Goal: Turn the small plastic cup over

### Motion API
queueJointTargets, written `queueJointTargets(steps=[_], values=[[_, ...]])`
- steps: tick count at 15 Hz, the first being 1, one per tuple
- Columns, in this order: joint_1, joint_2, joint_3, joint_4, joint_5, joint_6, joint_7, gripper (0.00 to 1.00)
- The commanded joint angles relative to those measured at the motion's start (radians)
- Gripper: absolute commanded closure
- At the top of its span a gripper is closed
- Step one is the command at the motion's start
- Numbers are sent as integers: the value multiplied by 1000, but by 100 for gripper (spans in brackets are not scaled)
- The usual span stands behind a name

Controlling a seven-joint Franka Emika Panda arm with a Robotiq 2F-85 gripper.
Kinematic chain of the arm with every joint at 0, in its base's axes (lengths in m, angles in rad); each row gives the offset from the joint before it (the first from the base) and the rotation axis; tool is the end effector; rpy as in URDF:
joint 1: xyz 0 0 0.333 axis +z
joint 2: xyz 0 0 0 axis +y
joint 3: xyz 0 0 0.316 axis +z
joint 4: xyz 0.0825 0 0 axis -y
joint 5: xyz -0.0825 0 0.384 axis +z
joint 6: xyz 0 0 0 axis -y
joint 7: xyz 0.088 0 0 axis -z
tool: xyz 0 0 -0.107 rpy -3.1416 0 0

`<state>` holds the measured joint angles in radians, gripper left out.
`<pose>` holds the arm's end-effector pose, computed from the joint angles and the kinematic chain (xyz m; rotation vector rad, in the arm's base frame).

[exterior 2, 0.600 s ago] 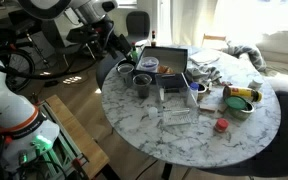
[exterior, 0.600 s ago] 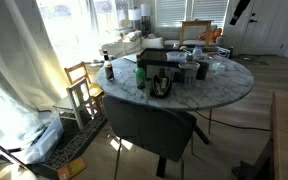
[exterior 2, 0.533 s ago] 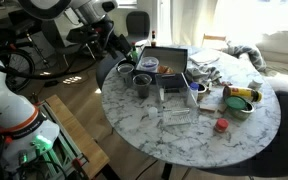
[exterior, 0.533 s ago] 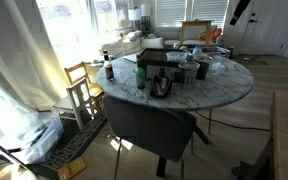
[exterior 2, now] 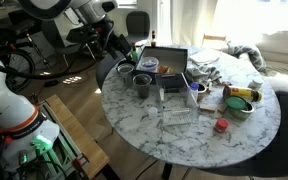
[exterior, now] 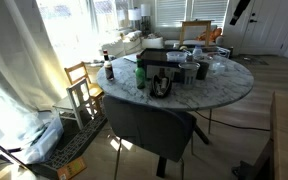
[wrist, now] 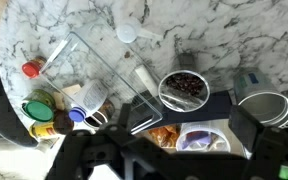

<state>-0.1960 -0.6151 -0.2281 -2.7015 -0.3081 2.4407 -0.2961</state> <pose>0.3475 -0.1567 0.4457 2.8892 0.1315 0.4307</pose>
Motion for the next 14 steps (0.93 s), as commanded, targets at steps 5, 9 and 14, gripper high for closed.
queueJointTargets(steps=[5,9,14], values=[[2,49,54,44,99,-71,164,0],[-12,90,115,64,158,-115,361,0],[-59,158,96,59,207,-89,508,0]])
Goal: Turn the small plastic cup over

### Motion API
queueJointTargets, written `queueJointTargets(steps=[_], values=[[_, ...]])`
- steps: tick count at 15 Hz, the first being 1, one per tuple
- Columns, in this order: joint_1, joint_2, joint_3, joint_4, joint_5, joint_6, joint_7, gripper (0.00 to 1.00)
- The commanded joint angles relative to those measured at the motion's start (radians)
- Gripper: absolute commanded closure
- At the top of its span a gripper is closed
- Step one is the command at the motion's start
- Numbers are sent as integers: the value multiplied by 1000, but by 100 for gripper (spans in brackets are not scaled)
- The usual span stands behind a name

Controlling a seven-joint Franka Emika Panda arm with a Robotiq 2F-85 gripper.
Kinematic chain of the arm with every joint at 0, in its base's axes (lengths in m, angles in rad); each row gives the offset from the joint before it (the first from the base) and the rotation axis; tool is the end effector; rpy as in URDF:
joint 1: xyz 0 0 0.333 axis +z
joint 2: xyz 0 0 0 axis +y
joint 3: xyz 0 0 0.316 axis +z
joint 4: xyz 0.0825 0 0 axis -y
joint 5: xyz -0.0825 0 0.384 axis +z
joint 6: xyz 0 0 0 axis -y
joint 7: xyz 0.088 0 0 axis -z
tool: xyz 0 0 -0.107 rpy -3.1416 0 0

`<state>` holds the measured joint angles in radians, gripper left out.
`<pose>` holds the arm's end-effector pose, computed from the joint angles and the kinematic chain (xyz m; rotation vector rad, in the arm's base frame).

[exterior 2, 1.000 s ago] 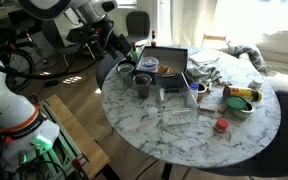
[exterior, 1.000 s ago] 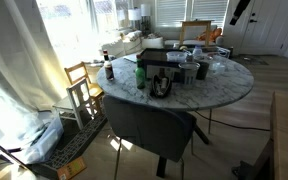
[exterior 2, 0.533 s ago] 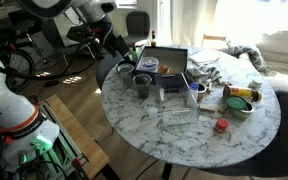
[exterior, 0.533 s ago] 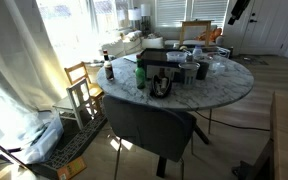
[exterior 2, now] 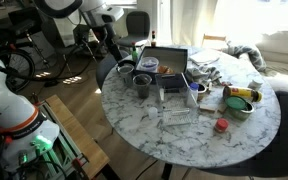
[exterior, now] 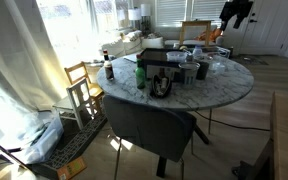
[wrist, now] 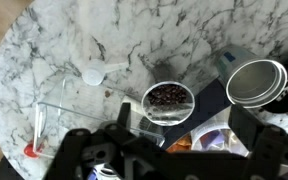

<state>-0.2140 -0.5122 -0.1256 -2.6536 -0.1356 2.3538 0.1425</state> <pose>0.3709 -0.1322 0.4233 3.0047 -0.5888 0.3169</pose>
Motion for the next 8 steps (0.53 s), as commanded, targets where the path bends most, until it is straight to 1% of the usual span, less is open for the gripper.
queueJointTargets(steps=[1,5,8], values=[[-54,64,-11,7,41,-5,96,0],[-106,133,-18,6,64,18,221,0],[-138,209,-23,16,80,45,328,0]])
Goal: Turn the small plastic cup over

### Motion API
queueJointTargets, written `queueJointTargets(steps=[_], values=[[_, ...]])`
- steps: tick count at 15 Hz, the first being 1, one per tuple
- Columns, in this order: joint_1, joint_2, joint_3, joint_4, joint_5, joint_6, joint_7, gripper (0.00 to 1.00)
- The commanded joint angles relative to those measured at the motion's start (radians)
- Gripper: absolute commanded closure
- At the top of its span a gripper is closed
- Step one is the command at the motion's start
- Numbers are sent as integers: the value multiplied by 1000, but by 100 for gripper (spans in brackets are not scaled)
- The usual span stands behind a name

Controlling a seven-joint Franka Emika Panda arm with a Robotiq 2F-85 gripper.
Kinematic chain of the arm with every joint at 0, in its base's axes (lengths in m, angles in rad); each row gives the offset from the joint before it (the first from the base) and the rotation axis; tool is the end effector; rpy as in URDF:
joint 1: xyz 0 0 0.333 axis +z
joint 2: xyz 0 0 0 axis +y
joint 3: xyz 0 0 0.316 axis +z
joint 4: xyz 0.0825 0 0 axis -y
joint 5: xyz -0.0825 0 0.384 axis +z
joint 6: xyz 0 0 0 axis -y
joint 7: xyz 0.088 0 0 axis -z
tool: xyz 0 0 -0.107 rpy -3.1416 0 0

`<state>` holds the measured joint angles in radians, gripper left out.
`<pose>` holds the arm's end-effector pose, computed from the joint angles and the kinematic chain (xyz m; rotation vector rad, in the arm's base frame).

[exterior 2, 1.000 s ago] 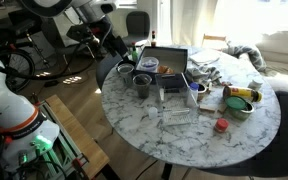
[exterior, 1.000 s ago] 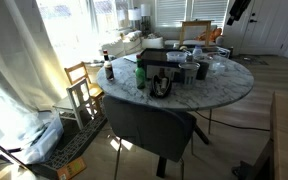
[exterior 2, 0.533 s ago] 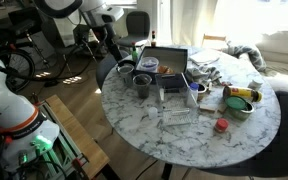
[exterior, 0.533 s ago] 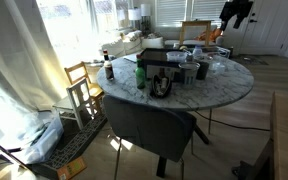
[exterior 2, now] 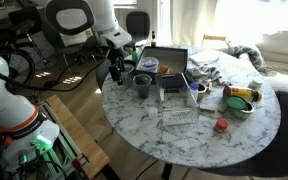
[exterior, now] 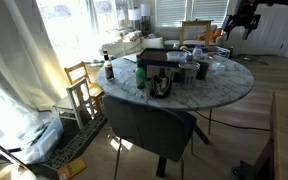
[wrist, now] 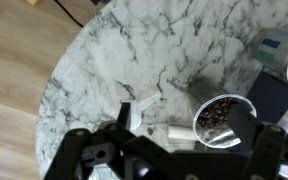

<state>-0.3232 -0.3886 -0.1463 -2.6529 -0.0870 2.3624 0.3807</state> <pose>0.3597 -0.1815 0.3752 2.8890 -1.1927 0.1493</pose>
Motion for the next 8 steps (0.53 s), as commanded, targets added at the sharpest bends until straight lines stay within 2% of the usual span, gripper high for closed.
queueJointTargets(steps=[1,8], values=[[-39,112,-3,18,33,48,128,0],[-62,298,-37,51,70,184,398,0]])
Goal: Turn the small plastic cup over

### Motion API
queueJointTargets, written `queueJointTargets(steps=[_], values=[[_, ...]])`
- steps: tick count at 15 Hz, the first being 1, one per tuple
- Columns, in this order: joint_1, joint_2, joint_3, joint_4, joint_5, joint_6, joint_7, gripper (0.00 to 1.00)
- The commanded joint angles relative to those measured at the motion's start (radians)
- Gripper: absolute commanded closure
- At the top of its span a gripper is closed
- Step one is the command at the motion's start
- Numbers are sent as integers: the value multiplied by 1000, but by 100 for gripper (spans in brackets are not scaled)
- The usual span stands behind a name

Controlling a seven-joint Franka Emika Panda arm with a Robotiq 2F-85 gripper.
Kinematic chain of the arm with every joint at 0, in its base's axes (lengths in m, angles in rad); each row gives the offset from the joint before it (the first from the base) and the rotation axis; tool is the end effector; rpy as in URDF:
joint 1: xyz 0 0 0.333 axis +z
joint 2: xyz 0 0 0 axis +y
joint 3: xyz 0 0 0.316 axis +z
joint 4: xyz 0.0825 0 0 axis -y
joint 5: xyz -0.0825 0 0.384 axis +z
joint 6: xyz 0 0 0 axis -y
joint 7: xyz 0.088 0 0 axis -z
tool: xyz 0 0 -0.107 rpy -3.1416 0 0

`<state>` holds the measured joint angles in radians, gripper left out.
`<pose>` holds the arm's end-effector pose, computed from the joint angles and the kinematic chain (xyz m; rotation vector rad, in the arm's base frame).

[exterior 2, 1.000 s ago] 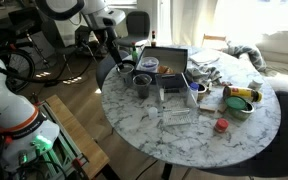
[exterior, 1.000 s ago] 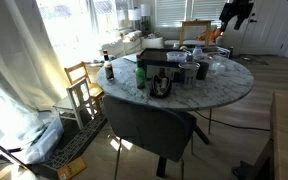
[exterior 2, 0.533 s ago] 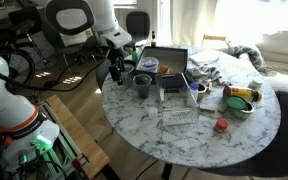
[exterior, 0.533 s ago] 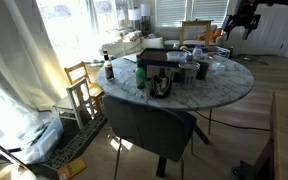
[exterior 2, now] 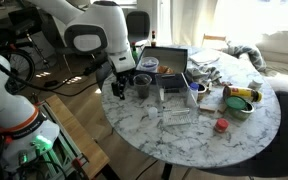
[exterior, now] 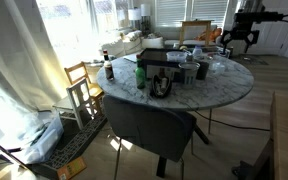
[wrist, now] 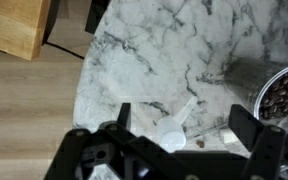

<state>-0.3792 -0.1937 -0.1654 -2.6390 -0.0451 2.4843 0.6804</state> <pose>0.3618 -0.2167 0.3127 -2.5986 1.7538 -0.0574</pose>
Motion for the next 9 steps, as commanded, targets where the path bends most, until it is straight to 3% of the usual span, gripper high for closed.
queueJointTargets(steps=[1,7,8,9], values=[[-3,132,-27,47,35,82,139,0],[32,282,-74,123,67,204,406,0],[36,215,-83,81,42,166,326,0],[41,231,-88,91,42,171,335,0]])
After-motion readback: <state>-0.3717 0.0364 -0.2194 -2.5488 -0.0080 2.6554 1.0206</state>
